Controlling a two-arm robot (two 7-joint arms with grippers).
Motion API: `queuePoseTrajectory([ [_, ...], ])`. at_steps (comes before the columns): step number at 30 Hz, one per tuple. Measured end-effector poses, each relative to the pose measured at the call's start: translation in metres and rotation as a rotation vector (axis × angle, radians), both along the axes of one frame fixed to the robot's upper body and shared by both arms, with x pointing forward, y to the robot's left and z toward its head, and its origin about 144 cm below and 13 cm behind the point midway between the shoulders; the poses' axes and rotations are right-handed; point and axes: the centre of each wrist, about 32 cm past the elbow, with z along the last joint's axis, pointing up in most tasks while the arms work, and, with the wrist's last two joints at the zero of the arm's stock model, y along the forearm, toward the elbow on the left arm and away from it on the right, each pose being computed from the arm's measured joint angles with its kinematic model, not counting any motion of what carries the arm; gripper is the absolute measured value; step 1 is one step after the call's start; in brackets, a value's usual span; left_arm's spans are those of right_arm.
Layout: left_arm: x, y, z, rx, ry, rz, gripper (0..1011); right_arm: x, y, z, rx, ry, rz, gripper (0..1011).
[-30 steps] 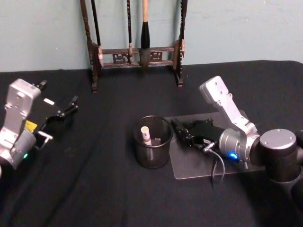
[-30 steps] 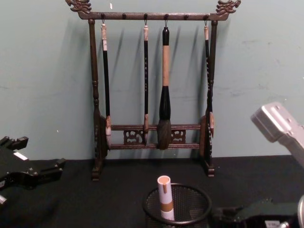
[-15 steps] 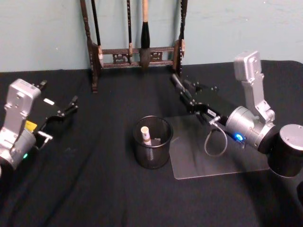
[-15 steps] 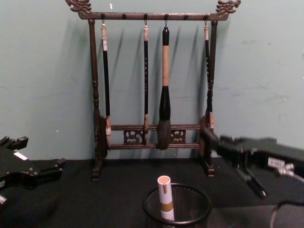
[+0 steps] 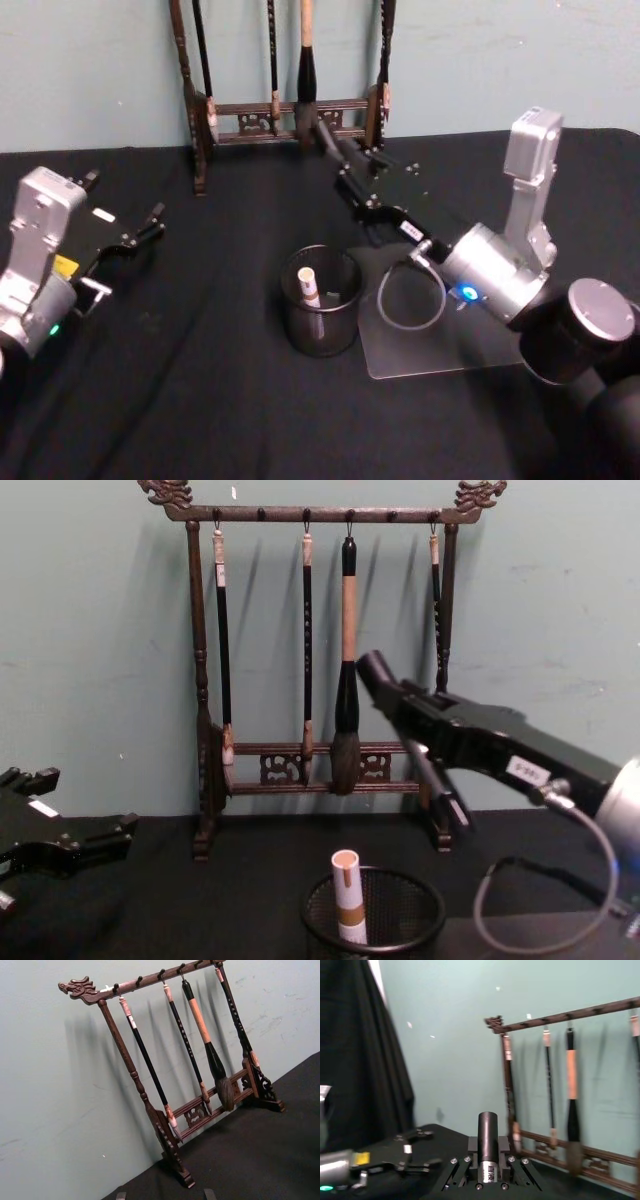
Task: Pick up the water-based marker from the table and place it into the pen holder.
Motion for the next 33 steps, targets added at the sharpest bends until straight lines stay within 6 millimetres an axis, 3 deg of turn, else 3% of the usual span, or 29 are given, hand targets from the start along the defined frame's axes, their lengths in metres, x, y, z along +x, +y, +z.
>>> queuePoseTrajectory([
  [9, 0.0, 0.0, 0.0, 0.0, 0.0, 0.0, 1001, 0.002, 0.018, -0.01, 0.016, 0.031, 0.066, 239],
  [33, 0.0, 0.0, 0.0, 0.0, 0.0, 0.0, 1001, 0.008, 0.025, -0.027, -0.023, 0.1, 0.09, 241],
])
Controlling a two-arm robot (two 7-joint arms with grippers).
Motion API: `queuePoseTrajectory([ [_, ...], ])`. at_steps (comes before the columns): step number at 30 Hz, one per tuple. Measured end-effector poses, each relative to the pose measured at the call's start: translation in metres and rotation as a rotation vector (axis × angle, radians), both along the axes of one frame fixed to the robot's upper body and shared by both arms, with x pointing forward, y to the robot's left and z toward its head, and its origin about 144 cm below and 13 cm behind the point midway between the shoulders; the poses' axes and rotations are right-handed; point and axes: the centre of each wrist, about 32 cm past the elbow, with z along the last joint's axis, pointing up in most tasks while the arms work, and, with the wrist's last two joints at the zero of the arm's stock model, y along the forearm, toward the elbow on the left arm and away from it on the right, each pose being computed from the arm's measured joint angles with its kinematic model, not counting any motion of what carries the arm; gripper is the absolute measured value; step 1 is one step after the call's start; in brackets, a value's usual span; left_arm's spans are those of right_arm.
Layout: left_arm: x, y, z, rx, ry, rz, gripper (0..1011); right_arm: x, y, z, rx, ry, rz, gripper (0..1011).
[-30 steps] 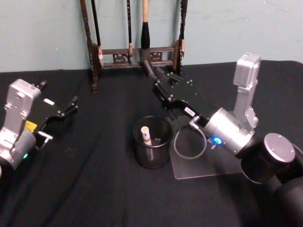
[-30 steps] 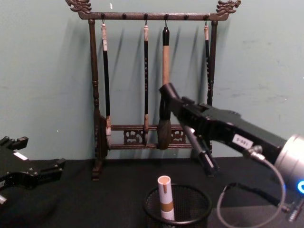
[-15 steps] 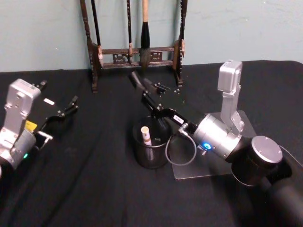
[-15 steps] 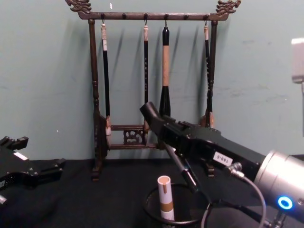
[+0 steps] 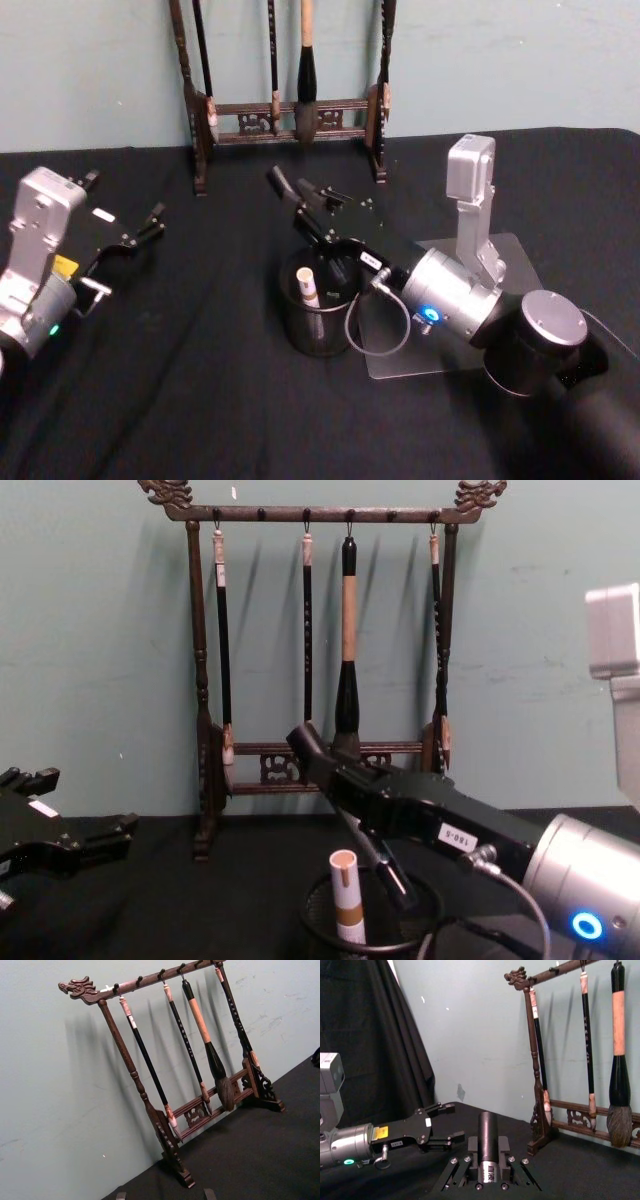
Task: Pick up the water-based marker from the table and place it into the pen holder.
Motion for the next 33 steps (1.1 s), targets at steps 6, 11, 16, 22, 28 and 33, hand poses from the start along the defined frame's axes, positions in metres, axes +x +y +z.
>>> queuePoseTrajectory([
  [6, 0.0, 0.0, 0.0, 0.0, 0.0, 0.0, 1001, -0.0003, 0.0012, -0.0026, -0.009, 0.01, 0.001, 241],
  [11, 0.0, 0.0, 0.0, 0.0, 0.0, 0.0, 1001, -0.0008, 0.0015, -0.0035, -0.021, 0.011, -0.001, 239],
  [16, 0.0, 0.0, 0.0, 0.0, 0.0, 0.0, 1001, -0.0007, 0.0013, -0.0033, -0.02, 0.011, -0.001, 241],
  [22, 0.0, 0.0, 0.0, 0.0, 0.0, 0.0, 1001, -0.0007, 0.0012, -0.0033, -0.02, 0.01, -0.001, 322],
  [28, 0.0, 0.0, 0.0, 0.0, 0.0, 0.0, 1001, -0.0007, 0.0013, -0.003, -0.019, 0.01, 0.0, 524],
  [33, 0.0, 0.0, 0.0, 0.0, 0.0, 0.0, 1001, -0.0006, 0.0013, -0.0029, -0.018, 0.009, 0.0, 666],
])
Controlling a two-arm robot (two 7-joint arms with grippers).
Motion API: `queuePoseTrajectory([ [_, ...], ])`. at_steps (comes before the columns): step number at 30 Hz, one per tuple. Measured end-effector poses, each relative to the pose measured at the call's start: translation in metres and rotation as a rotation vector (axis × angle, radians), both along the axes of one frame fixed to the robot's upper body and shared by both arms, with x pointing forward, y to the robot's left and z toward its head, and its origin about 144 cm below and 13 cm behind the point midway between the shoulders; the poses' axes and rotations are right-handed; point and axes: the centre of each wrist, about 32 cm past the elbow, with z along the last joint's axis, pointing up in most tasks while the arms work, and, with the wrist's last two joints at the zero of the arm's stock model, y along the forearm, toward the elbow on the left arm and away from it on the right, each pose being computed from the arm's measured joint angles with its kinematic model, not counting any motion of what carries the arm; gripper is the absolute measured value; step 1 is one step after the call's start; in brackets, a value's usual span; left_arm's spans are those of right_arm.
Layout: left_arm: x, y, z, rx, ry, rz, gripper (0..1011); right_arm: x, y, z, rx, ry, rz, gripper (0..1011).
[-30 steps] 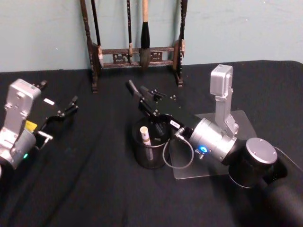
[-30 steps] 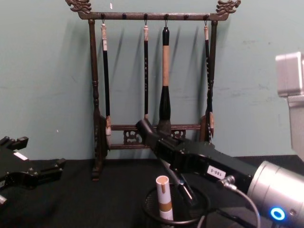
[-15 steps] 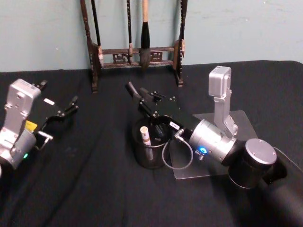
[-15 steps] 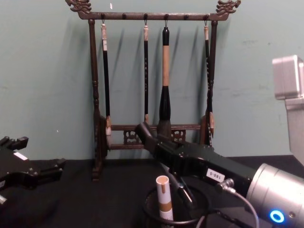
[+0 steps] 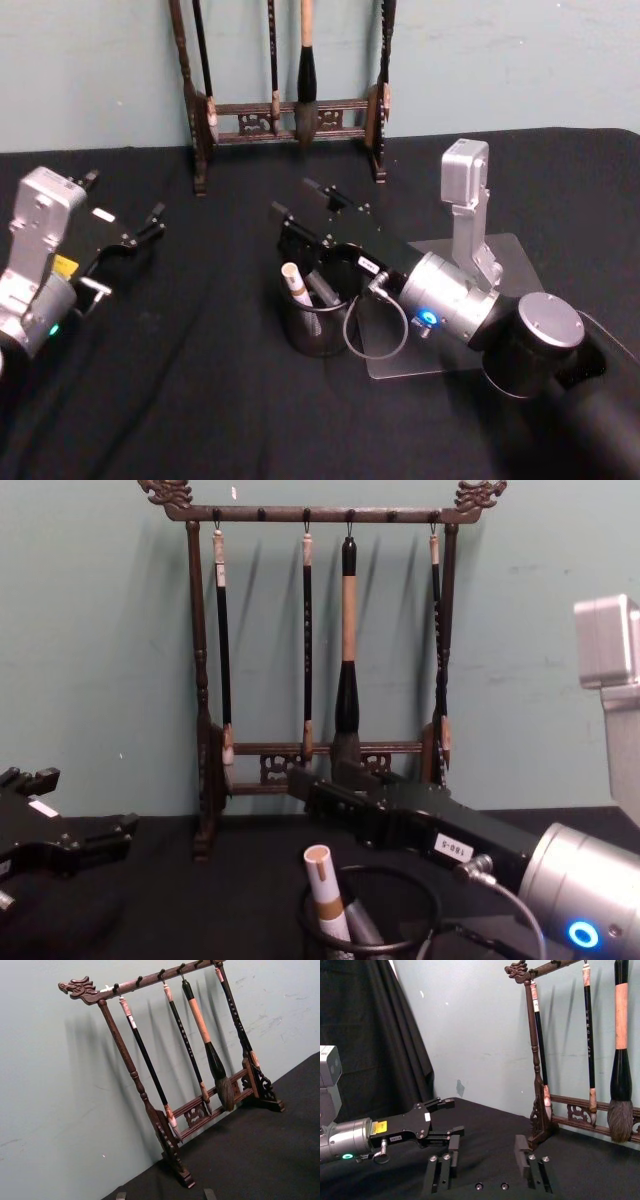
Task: Pick up the water-based marker from the table and place it into the pen holder.
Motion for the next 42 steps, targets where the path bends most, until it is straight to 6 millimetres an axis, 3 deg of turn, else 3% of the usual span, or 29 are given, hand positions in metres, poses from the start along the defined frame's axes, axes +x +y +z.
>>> queuePoseTrajectory([
  [5, 0.0, 0.0, 0.0, 0.0, 0.0, 0.0, 1001, 0.0, 0.0, 0.0, 0.001, -0.001, 0.0, 837],
  [12, 0.0, 0.0, 0.0, 0.0, 0.0, 0.0, 1001, 0.0, -0.001, 0.002, 0.003, -0.003, 0.001, 998],
  [18, 0.0, 0.0, 0.0, 0.0, 0.0, 0.0, 1001, -0.001, -0.012, 0.013, 0.013, -0.043, -0.029, 1002],
  [27, 0.0, 0.0, 0.0, 0.0, 0.0, 0.0, 1001, -0.005, -0.051, 0.031, -0.027, -0.118, -0.218, 1003],
  [35, 0.0, 0.0, 0.0, 0.0, 0.0, 0.0, 1001, -0.011, -0.083, 0.024, -0.165, -0.165, -0.435, 1002],
  [42, 0.0, 0.0, 0.0, 0.0, 0.0, 0.0, 1001, -0.013, -0.093, 0.009, -0.316, -0.197, -0.515, 1002],
])
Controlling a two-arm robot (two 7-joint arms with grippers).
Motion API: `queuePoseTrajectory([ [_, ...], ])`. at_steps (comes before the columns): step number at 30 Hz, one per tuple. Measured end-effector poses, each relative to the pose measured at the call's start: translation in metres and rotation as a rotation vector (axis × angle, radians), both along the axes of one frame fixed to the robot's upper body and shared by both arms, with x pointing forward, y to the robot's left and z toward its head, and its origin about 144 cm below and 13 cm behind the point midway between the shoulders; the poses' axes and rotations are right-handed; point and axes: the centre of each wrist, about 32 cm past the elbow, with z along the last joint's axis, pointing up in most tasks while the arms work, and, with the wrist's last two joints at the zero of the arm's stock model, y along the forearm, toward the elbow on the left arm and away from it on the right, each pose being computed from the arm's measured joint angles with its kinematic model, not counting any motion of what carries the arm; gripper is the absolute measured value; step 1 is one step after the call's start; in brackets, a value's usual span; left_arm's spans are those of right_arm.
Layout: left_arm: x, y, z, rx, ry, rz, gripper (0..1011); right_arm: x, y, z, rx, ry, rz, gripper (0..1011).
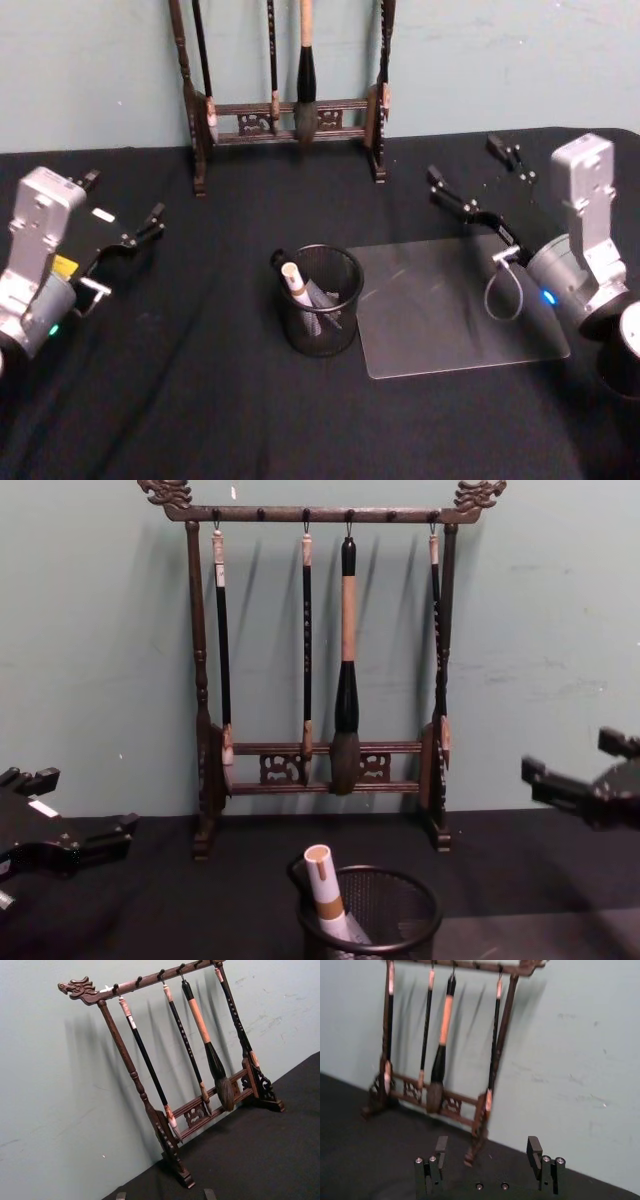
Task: Pick up the water-based marker from the table and place it into the pen holder.
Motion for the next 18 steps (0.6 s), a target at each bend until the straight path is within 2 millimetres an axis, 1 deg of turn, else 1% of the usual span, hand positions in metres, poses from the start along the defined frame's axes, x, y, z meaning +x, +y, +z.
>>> queuePoseTrajectory([
  [8, 0.0, 0.0, 0.0, 0.0, 0.0, 0.0, 1001, 0.0, 0.0, -0.015, -0.12, 0.011, -0.018, 1002],
  [18, 0.0, 0.0, 0.0, 0.0, 0.0, 0.0, 1001, 0.001, 0.003, -0.02, -0.145, 0.037, -0.014, 1002],
])
